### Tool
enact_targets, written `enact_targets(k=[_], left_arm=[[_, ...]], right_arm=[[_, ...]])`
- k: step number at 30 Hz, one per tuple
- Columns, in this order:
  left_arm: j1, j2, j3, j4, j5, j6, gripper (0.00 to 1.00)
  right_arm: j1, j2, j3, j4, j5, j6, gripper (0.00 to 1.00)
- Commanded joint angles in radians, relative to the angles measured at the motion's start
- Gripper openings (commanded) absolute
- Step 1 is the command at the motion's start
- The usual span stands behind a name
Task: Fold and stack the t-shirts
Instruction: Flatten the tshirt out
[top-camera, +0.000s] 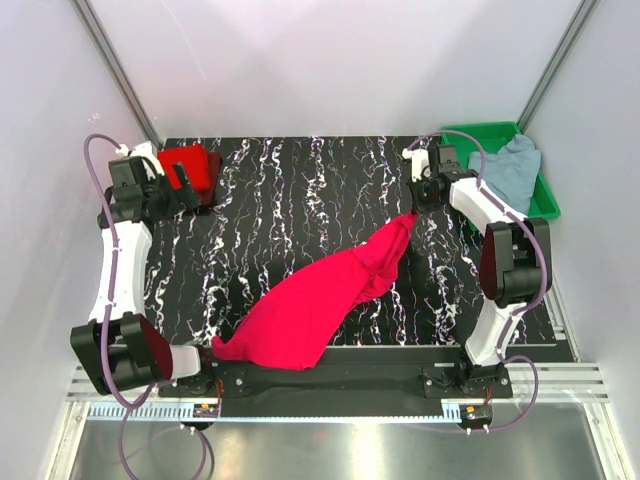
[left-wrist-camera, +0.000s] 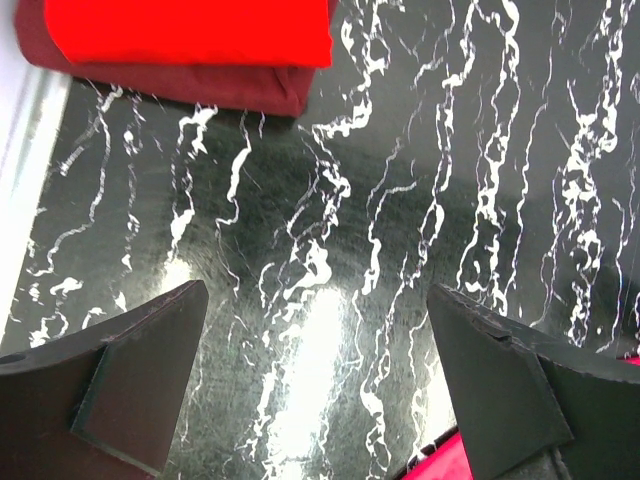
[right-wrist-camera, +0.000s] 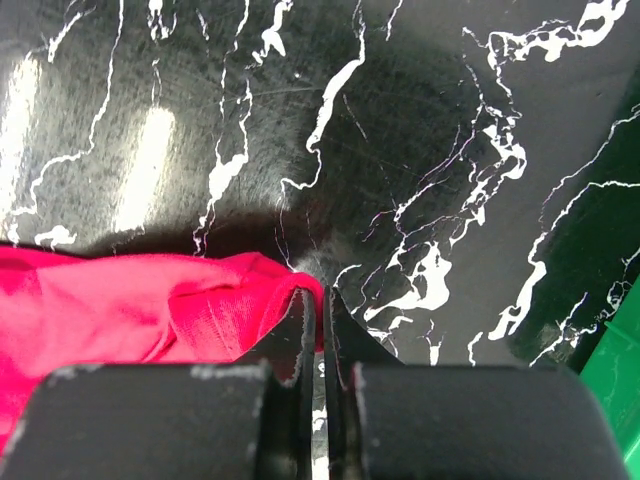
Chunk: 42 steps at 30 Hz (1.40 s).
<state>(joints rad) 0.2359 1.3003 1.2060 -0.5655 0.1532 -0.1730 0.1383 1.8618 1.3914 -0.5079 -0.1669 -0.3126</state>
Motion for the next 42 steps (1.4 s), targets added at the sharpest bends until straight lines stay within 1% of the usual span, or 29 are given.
enact_targets(k=[1, 2, 3, 4, 6, 7, 8, 9, 11, 13, 14, 16, 21, 25, 32, 42], left_arm=[[0.005, -0.025, -0.01, 0.042, 0.049, 0.018, 0.99], [0.006, -0.032, -0.011, 0.042, 0.06, 0.02, 0.99], [0.006, -0.033, -0.01, 0.039, 0.062, 0.021, 0.99], [0.005, -0.036, -0.01, 0.039, 0.063, 0.023, 0.99], [0.006, -0.039, -0.003, 0.032, 0.066, 0.029, 0.99], [0.005, -0.044, -0.003, 0.03, 0.066, 0.033, 0.99], [0.006, -0.045, -0.005, 0.029, 0.068, 0.035, 0.99], [0.005, -0.045, -0.008, 0.029, 0.068, 0.035, 0.99], [0.005, -0.049, -0.019, 0.033, 0.068, 0.035, 0.99], [0.006, -0.05, -0.026, 0.039, 0.068, 0.033, 0.99], [0.005, -0.052, -0.031, 0.042, 0.066, 0.032, 0.99], [0.005, -0.055, -0.036, 0.041, 0.068, 0.035, 0.99], [0.005, -0.064, -0.043, 0.038, 0.072, 0.036, 0.99], [0.006, -0.075, -0.049, 0.033, 0.075, 0.033, 0.99], [0.006, -0.084, -0.054, 0.042, 0.08, 0.027, 0.99], [0.006, -0.082, -0.057, 0.042, 0.074, 0.027, 0.99]], right_arm=[[0.004, 0.01, 0.041, 0.012, 0.043, 0.053, 0.03], [0.004, 0.013, 0.04, 0.014, 0.035, 0.052, 0.33], [0.004, 0.014, 0.046, 0.009, 0.017, 0.053, 0.54], [0.006, 0.014, 0.057, 0.0, 0.0, 0.055, 0.66], [0.007, -0.002, 0.103, -0.024, -0.083, 0.055, 0.82], [0.01, -0.016, 0.113, -0.02, -0.104, 0.061, 0.84], [0.021, -0.045, 0.13, -0.006, -0.127, 0.058, 0.84], [0.027, -0.058, 0.136, 0.009, -0.19, 0.053, 0.83], [0.059, -0.07, 0.156, 0.017, -0.236, 0.03, 0.81], [0.093, -0.053, 0.185, -0.044, -0.276, -0.026, 0.77], [0.136, -0.038, 0.207, -0.096, -0.284, -0.043, 0.76], [0.173, -0.029, 0.207, -0.127, -0.313, -0.086, 0.73], [0.282, 0.019, 0.213, -0.208, -0.359, -0.118, 0.69], [0.303, 0.076, 0.233, -0.247, -0.349, -0.121, 0.68], [0.303, 0.135, 0.227, -0.323, -0.276, -0.172, 0.67], [0.313, 0.186, 0.227, -0.337, -0.247, -0.191, 0.67]])
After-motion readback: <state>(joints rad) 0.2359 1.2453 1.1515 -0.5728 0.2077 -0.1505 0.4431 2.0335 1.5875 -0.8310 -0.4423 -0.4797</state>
